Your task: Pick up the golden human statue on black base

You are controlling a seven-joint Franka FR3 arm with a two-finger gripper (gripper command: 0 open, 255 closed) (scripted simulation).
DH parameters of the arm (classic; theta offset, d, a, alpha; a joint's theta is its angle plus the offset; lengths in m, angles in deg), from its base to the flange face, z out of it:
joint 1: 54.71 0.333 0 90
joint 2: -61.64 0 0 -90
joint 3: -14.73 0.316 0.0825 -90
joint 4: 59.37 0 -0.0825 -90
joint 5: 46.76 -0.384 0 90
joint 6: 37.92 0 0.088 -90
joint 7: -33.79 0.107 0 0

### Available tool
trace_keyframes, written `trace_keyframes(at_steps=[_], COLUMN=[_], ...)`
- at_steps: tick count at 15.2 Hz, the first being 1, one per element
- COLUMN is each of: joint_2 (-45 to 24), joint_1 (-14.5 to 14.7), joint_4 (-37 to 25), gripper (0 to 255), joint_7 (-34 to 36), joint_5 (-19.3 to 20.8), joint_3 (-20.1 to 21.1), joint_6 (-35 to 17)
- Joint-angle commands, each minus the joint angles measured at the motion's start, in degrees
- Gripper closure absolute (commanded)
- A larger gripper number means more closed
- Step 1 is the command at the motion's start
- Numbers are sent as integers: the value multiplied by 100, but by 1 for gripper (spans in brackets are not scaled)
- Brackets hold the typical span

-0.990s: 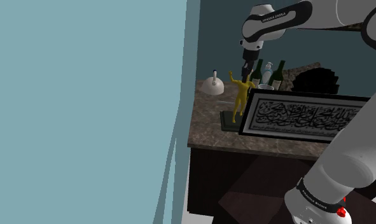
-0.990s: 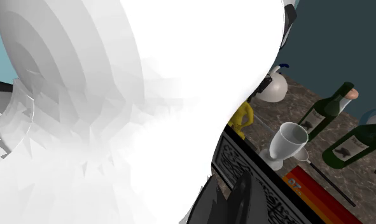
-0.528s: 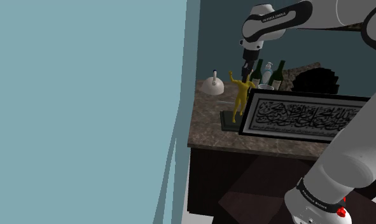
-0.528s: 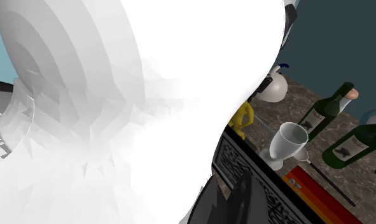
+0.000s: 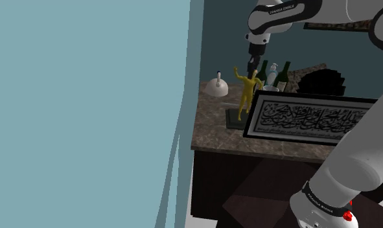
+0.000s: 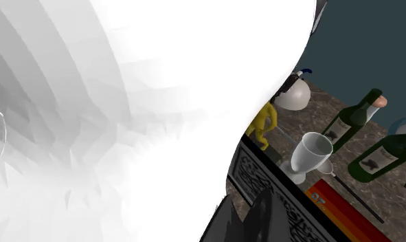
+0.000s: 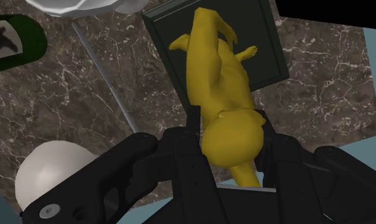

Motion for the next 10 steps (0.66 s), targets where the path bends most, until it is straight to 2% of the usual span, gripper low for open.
trace_keyframes(at_steps=[1, 8, 10], joint_2=[44, 28, 28], joint_1=[6, 11, 11], joint_4=[-117, -673, -685], gripper=[255, 255, 255], joint_7=[9, -14, -15], joint_5=[11, 0, -1], joint_3=[9, 14, 14], joint_6=[152, 693, 705])
